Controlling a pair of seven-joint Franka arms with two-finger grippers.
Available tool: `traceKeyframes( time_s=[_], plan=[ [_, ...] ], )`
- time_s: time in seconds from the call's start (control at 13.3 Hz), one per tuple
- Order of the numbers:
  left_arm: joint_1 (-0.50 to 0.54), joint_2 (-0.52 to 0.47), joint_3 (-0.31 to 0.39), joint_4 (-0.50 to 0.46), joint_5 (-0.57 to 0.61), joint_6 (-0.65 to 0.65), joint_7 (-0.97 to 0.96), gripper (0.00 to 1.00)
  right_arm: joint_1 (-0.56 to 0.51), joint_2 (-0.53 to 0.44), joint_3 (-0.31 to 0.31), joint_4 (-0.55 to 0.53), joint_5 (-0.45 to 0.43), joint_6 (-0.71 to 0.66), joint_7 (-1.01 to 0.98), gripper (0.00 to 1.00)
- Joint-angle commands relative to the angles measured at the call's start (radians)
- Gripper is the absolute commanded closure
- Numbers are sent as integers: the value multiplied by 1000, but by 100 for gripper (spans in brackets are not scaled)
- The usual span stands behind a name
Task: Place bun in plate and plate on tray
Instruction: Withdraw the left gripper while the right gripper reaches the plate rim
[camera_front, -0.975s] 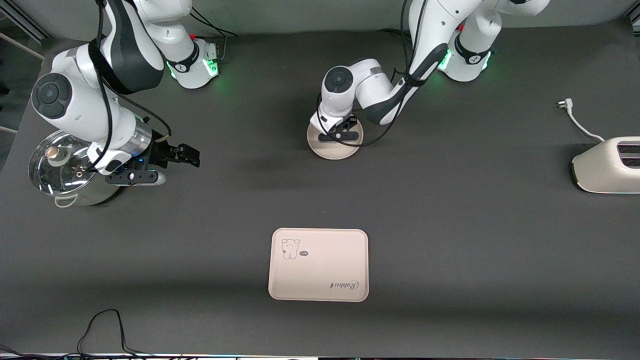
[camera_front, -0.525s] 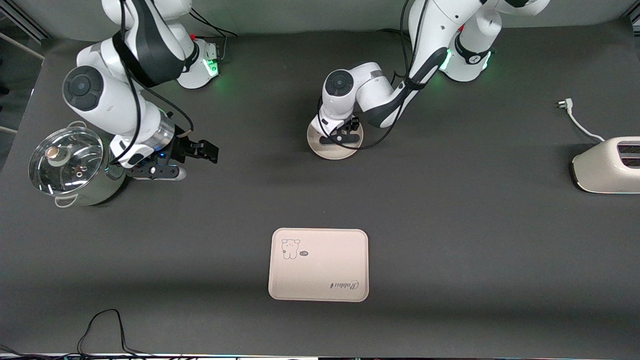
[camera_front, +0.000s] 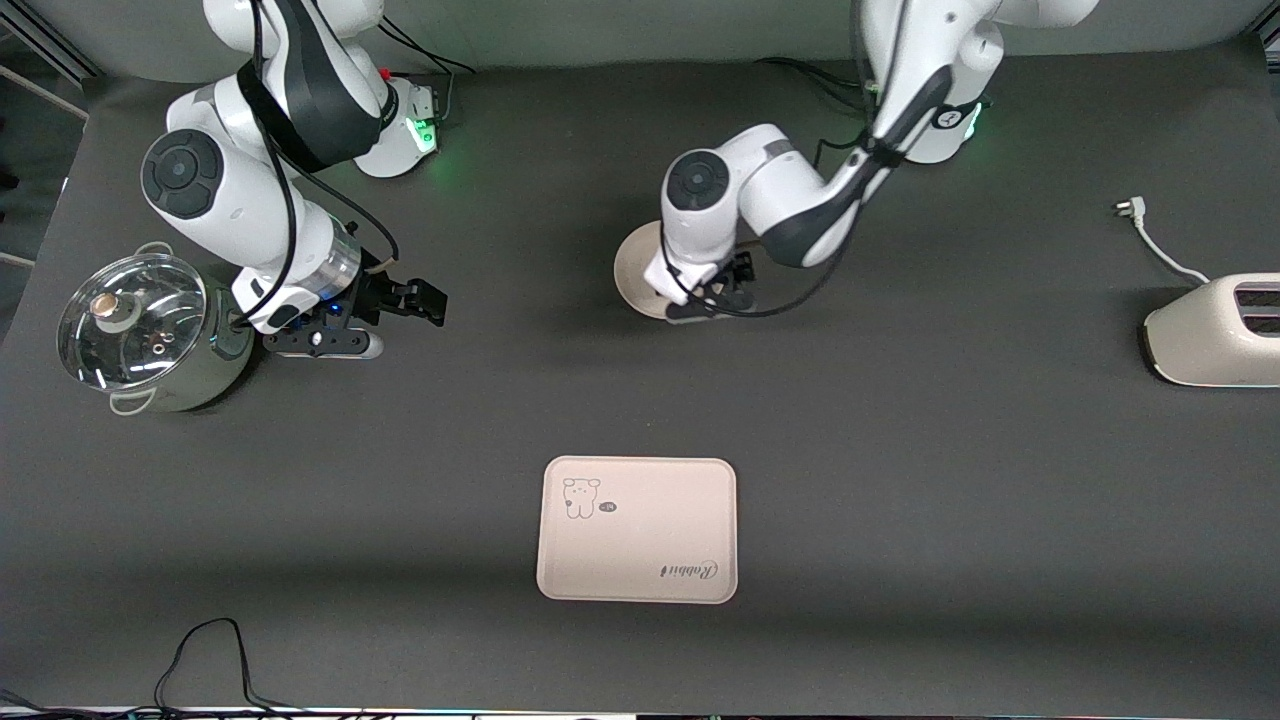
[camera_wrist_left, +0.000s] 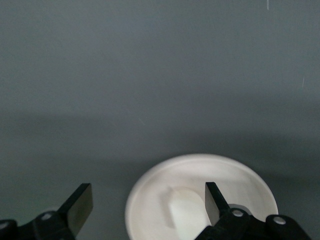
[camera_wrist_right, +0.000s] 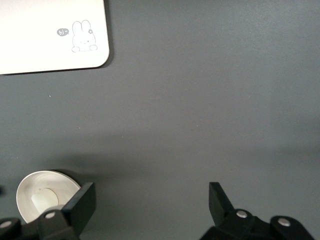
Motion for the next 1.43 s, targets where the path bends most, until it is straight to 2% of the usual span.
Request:
traceKeyframes(
  time_s=[0.0, 0.15, 0.3, 0.45, 0.67, 0.97, 1.12, 1.35],
  plan=[
    [25, -13, 122, 176, -16, -199, 245, 0, 6, 23, -2, 19, 19, 29, 22, 0],
    [33, -28, 265, 267, -101, -274, 393, 0, 49, 45, -2, 19, 21, 64, 76, 0],
    [35, -85, 388, 272, -137, -288, 492, 0, 124, 83, -2, 19, 15, 109, 157, 0],
    [59, -156, 466, 247, -149, -305, 589, 0, 198, 123, -2, 8, 12, 156, 209, 0],
    [188, -226, 477, 241, -161, -365, 666, 0, 275, 178, -4, -5, 7, 204, 254, 0],
    [307, -285, 454, 217, -155, -370, 749, 0, 368, 186, -4, -176, 7, 451, 257, 0],
    [326, -305, 453, 206, -155, -379, 780, 0, 407, 200, -4, -197, 7, 476, 271, 0],
    [325, -306, 462, 219, -158, -423, 784, 0, 515, 290, -13, -248, 7, 688, 381, 0]
  ],
)
